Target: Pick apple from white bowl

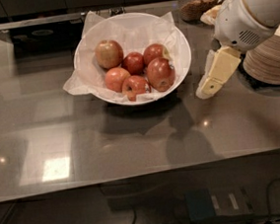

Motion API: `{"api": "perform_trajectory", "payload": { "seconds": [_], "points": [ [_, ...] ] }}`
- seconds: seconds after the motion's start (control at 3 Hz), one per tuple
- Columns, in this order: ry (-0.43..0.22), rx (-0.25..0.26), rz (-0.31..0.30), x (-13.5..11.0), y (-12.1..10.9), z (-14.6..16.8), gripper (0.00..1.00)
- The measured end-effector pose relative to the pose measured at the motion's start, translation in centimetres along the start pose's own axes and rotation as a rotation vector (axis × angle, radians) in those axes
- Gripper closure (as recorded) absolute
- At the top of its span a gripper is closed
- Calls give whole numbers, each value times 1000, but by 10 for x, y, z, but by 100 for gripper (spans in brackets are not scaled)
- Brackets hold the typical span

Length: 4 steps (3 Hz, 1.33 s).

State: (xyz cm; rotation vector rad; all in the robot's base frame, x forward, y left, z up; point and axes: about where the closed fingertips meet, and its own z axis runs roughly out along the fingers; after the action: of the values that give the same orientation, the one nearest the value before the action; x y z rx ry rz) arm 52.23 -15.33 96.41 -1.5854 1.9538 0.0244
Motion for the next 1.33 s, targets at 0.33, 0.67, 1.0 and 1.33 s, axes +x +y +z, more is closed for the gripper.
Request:
{"api": "perform_trajectory", "payload": {
  "seconds": [0.33, 0.67, 1.0, 1.33],
  "points": [
    [-3, 4, 0, -1, -1, 1, 0],
    [-17, 14, 17, 2, -3, 3, 0],
    [-134, 56, 15, -16, -22, 17, 0],
    [-298, 112, 6, -53, -55, 29, 0]
  ]
}}
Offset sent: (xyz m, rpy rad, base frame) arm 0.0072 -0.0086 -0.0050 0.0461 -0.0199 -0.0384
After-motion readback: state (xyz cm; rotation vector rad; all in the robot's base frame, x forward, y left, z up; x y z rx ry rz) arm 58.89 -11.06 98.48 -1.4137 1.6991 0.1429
